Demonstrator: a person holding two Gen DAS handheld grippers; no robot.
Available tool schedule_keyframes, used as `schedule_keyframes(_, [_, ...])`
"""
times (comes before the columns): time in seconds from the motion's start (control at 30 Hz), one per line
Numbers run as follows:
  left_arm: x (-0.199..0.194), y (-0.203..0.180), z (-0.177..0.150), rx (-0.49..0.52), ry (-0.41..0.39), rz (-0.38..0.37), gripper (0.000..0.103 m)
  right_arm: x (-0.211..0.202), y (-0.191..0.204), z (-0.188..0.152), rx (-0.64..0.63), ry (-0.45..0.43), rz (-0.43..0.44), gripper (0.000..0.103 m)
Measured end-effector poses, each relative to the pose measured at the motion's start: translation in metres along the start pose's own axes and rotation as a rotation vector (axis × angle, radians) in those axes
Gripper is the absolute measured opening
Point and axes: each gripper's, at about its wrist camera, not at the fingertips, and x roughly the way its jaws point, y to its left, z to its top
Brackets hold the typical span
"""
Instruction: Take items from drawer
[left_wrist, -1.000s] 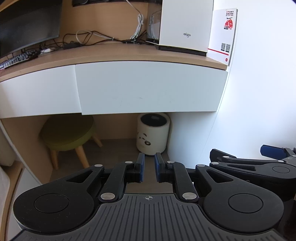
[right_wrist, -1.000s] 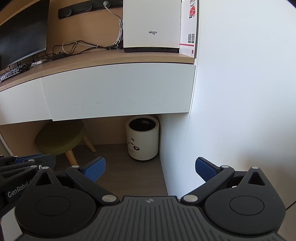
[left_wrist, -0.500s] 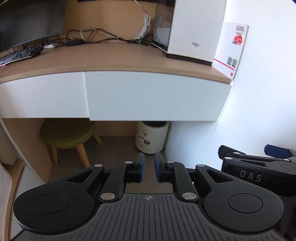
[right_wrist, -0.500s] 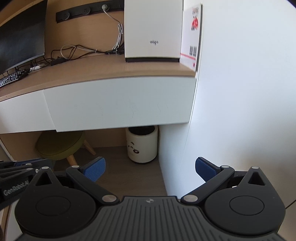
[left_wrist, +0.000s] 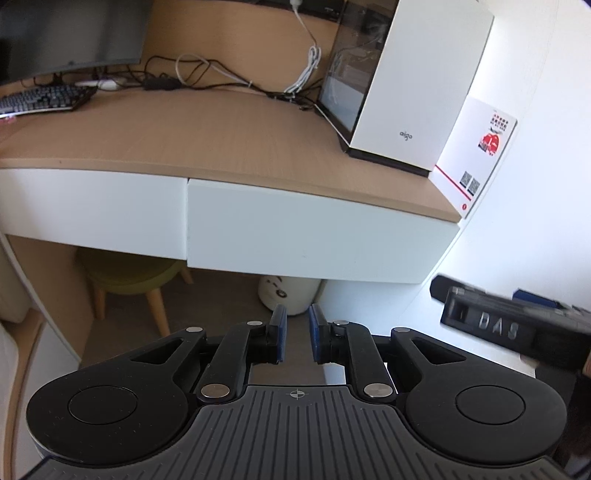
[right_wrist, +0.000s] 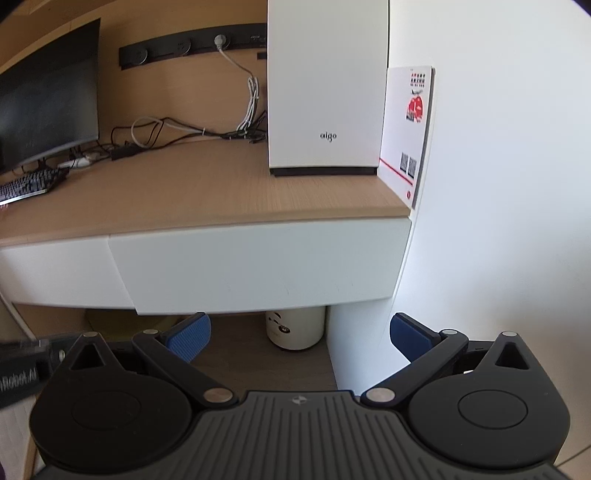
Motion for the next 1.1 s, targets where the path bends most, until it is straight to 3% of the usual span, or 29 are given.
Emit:
schedule_keyframes(0.1, [0.002,0.008,0.005,-0.026,0.010,-0.025,0.016,0.000,0.003,0.015,-0.022,-0.031,0.004,0.103])
schedule_keyframes(0.23, [0.007,0.015,0.010,-0.060,-0.004,0.035,0.017,0.007,-0.001,0.032,-0.050,-0.063,-0.006,0.103])
schedule_keyframes(0.57, [0.039,0.028,0.057,-0.005,-0.070,0.087,0.016,0.062,-0.026,0.065,-0.099,-0.054,0.005,0.103])
schedule_keyframes(0.67, [0.052,0.044,0.074,-0.057,-0.085,0.117,0.016,0.081,-0.032,0.076,-0.071,-0.070,0.028,0.103])
schedule_keyframes(0.8, [0.080,0.076,0.095,-0.168,-0.052,0.076,0.017,0.107,-0.033,0.082,-0.048,-0.037,0.034,0.103])
schedule_keyframes(0.97, [0.109,0.099,0.111,-0.129,-0.037,0.171,0.017,0.124,-0.023,0.076,-0.112,0.011,0.064,0.103])
schedule_keyframes(1.1, [0.117,0.108,0.115,-0.163,-0.031,0.222,0.017,0.132,-0.015,0.069,-0.172,0.020,0.098,0.103])
